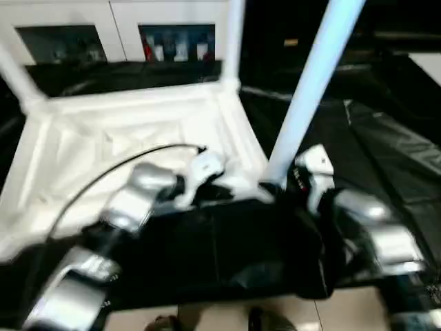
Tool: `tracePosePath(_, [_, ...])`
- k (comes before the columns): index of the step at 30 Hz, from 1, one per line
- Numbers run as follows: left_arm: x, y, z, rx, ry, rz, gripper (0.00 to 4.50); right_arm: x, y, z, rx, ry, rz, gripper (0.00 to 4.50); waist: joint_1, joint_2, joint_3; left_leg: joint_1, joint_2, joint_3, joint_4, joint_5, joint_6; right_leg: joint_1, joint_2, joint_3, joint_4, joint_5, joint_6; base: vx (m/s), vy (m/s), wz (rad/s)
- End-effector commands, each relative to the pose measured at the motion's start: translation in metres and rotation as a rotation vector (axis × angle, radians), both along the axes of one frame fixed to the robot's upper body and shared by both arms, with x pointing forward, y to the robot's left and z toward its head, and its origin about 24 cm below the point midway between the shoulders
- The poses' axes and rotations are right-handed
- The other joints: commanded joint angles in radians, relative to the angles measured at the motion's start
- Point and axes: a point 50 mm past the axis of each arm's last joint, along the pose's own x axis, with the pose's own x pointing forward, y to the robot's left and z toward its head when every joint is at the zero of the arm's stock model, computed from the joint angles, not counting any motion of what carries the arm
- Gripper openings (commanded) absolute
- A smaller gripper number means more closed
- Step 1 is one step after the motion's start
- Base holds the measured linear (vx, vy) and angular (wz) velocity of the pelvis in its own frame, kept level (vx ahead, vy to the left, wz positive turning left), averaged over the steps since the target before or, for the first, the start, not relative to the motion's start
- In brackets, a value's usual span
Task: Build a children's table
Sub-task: Rotate leg to tighten
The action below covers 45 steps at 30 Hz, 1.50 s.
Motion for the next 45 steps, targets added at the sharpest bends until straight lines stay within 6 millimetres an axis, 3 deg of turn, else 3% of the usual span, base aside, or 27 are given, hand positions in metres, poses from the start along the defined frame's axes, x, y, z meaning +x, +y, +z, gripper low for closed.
tracePosePath(1, [0.004, -0.010, -0.012, 0.005, 0.026, 0.091, 0.00, 0.001, 0.004, -0.025, -0.010, 0.121, -0.146, 2.64, -0.005, -0.006, -0.050, 0.007, 0.016, -0.010, -0.075, -0.319, 0.028, 0.032, -0.019, 0.018, -0.086, -0.460, -0.141, 0.000, 0.000, 0.00])
tracePosePath(4, [0.011, -0.026, -0.017, 0.050, 0.000, 0.162, 0.00, 0.009, 0.011, -0.037, -0.043, 0.167, -0.369, 2.63, -0.006, -0.007, -0.052, 0.010, 0.016, -0.014, -0.078, -0.331, 0.016, 0.031, -0.019, 0.016, -0.089, -0.469, -0.129, 0.000, 0.000, 0.00])
tracePosePath(6, [0.011, -0.026, -0.017, 0.050, 0.000, 0.162, 0.00, 0.009, 0.011, -0.037, -0.044, 0.167, -0.372, 2.63, -0.008, -0.007, -0.055, 0.011, 0.013, -0.014, -0.078, -0.337, 0.006, 0.031, -0.019, 0.016, -0.088, -0.466, -0.121, 0.000, 0.000, 0.00])
tracePosePath(8, [0.012, -0.039, -0.019, 0.051, -0.007, 0.169, 0.00, 0.014, 0.023, -0.039, -0.046, 0.172, -0.426, 2.63, -0.006, -0.005, -0.055, 0.013, 0.014, -0.014, -0.079, -0.346, 0.009, 0.029, -0.018, 0.016, -0.090, -0.449, -0.116, 0.000, 0.000, 0.00])
tracePosePath(12, [0.011, -0.043, -0.017, 0.074, -0.031, 0.110, 0.00, 0.017, 0.042, -0.028, -0.001, 0.104, -0.292, 2.63, -0.007, -0.005, -0.054, 0.005, 0.014, -0.016, -0.082, -0.362, 0.017, 0.035, -0.020, 0.015, -0.089, -0.432, -0.104, 0.000, 0.000, 0.00])
tracePosePath(14, [0.010, -0.039, -0.016, 0.069, -0.030, 0.096, 0.00, 0.016, 0.043, -0.022, 0.028, 0.070, -0.257, 3.33, -0.006, -0.006, -0.053, 0.002, 0.014, -0.016, -0.084, -0.352, 0.028, 0.036, -0.021, 0.016, -0.088, -0.424, -0.106, 0.000, 0.000, 0.00])
tracePosePath(15, [0.010, -0.035, -0.015, 0.070, -0.031, 0.086, 0.00, 0.016, 0.042, -0.016, 0.044, 0.044, -0.242, 3.33, -0.006, -0.006, -0.054, 0.002, 0.015, -0.015, -0.083, -0.347, 0.031, 0.036, -0.021, 0.016, -0.088, -0.420, -0.107, 0.000, 0.000, 0.00])
tracePosePath(21, [0.004, -0.018, -0.012, 0.054, -0.009, 0.028, 0.00, 0.012, 0.022, 0.006, 0.041, -0.041, -0.130, 3.81, -0.006, -0.006, -0.058, -0.005, 0.018, -0.010, -0.078, -0.242, 0.062, 0.053, -0.019, 0.018, -0.069, -0.240, -0.177, 0.000, 0.000, 0.00])
tracePosePath(23, [0.000, -0.009, -0.009, 0.044, -0.001, -0.007, 0.00, 0.010, 0.006, 0.016, 0.013, -0.063, -0.052, 3.95, -0.007, -0.006, -0.065, -0.008, 0.016, -0.008, -0.069, -0.177, 0.088, 0.062, -0.020, 0.018, -0.057, -0.143, -0.215, 0.000, 0.000, 0.00])
tracePosePath(26, [-0.002, -0.002, -0.007, 0.046, -0.001, -0.023, 0.00, 0.004, -0.005, 0.022, -0.018, -0.059, 0.048, 4.25, -0.004, -0.001, -0.066, -0.008, 0.017, -0.002, -0.061, -0.102, 0.134, 0.063, -0.016, 0.019, -0.043, 0.009, -0.273, 0.000, 0.000, 0.00])
tracePosePath(27, [-0.004, 0.003, -0.006, 0.047, -0.001, -0.038, 0.00, -0.002, -0.011, 0.024, -0.058, -0.053, 0.130, 4.30, -0.002, 0.005, -0.068, -0.007, 0.019, -0.003, -0.060, -0.092, 0.141, 0.065, -0.016, 0.018, -0.040, 0.029, -0.280, 0.000, 0.000, 0.00])
tracePosePath(28, [-0.005, 0.005, -0.005, 0.048, -0.001, -0.050, 0.00, -0.006, -0.015, 0.026, -0.085, -0.046, 0.185, 4.30, -0.001, 0.002, -0.065, -0.007, 0.021, -0.001, -0.058, -0.091, 0.156, 0.064, -0.015, 0.018, -0.039, 0.050, -0.289, 0.000, 0.000, 0.00])
tracePosePath(33, [-0.018, 0.020, -0.003, 0.077, 0.031, -0.173, 0.00, -0.025, -0.033, 0.028, -0.187, -0.003, 0.395, 4.46, 0.000, 0.005, -0.061, -0.006, 0.026, -0.003, -0.062, -0.158, 0.147, 0.065, -0.023, 0.018, -0.049, -0.073, -0.292, 0.000, 0.000, 0.00])
tracePosePath(37, [-0.027, 0.024, 0.000, 0.075, 0.060, -0.253, 0.00, -0.027, -0.036, 0.029, -0.203, 0.007, 0.431, 4.46, -0.003, 0.006, -0.059, -0.002, 0.029, -0.003, -0.064, -0.182, 0.125, 0.057, -0.024, 0.019, -0.054, -0.143, -0.285, 0.000, 0.000, 0.00])
tracePosePath(40, [-0.033, 0.025, 0.003, 0.065, 0.077, -0.299, 0.00, -0.028, -0.034, 0.031, -0.186, 0.008, 0.464, 4.46, -0.002, 0.007, -0.064, 0.000, 0.030, -0.003, -0.062, -0.163, 0.121, 0.058, -0.022, 0.019, -0.045, -0.103, -0.298, 0.000, 0.000, 0.00])
tracePosePath(45, [-0.034, 0.024, 0.002, 0.065, 0.079, -0.293, 0.00, -0.032, -0.030, 0.031, -0.168, 0.015, 0.513, 4.46, 0.003, 0.002, -0.070, -0.001, 0.028, -0.001, -0.054, -0.104, 0.158, 0.061, -0.022, 0.019, -0.034, -0.003, -0.322, 0.000, 0.000, 0.00])
